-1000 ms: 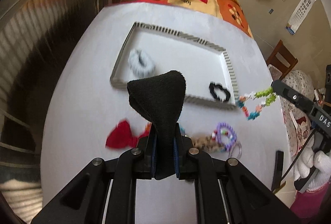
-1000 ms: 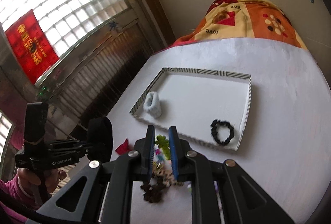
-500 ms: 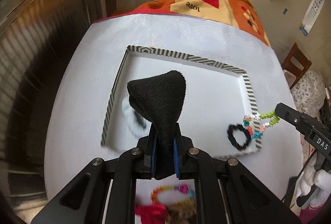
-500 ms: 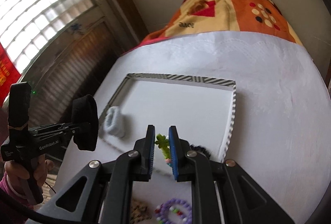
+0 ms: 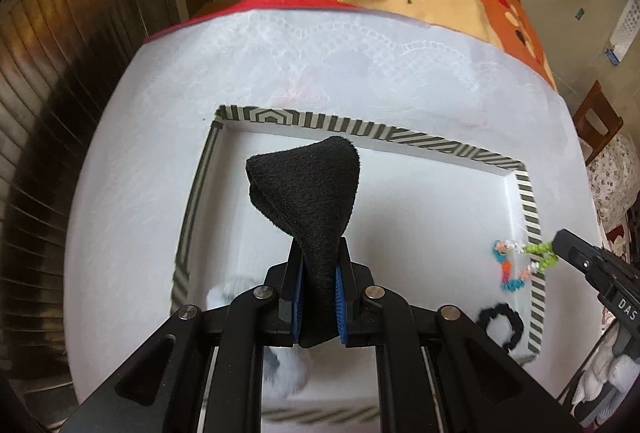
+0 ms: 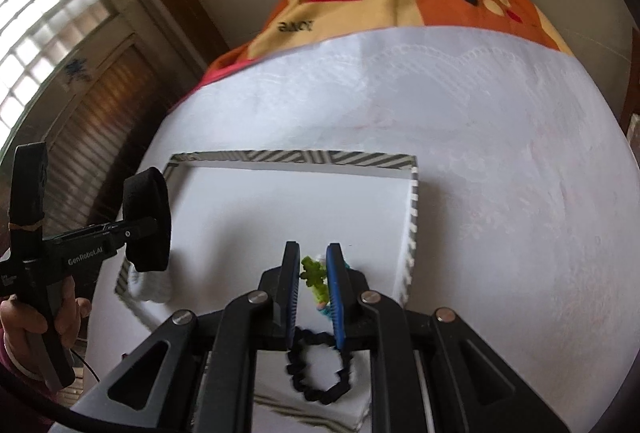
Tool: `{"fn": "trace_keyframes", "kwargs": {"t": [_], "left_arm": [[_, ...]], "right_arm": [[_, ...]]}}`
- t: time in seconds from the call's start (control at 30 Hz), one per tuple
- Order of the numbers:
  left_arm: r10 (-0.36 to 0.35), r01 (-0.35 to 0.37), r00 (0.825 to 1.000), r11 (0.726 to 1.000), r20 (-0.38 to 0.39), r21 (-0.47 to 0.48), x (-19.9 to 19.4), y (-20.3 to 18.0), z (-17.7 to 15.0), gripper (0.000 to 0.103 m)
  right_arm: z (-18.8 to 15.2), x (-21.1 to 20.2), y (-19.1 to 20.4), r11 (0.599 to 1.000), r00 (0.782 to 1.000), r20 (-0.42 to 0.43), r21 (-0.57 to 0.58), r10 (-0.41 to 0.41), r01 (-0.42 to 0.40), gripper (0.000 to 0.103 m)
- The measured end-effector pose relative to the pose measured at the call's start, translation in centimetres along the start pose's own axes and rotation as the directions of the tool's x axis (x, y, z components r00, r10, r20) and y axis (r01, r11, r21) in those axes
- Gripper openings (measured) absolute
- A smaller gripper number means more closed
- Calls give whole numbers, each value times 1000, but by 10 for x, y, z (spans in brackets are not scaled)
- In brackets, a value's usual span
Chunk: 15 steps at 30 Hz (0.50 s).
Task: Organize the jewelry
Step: 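Carry the black fabric and the bracelet into the tray and open both tools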
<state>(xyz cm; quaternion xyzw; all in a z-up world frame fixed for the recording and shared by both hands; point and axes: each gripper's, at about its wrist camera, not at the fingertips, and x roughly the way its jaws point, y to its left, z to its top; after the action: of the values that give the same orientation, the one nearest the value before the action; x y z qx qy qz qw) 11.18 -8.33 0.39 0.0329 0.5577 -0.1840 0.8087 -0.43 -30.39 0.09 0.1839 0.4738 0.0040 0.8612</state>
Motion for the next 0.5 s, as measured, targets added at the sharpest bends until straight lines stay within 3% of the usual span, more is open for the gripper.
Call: {"fn": "trace_keyframes", "kwargs": {"t": [0.5], "left_arm": [[36, -39, 998, 997, -45, -74, 29, 23, -4, 3]], "right_arm": [[-14, 58, -4, 998, 993, -108, 42, 52, -48, 14]]}}
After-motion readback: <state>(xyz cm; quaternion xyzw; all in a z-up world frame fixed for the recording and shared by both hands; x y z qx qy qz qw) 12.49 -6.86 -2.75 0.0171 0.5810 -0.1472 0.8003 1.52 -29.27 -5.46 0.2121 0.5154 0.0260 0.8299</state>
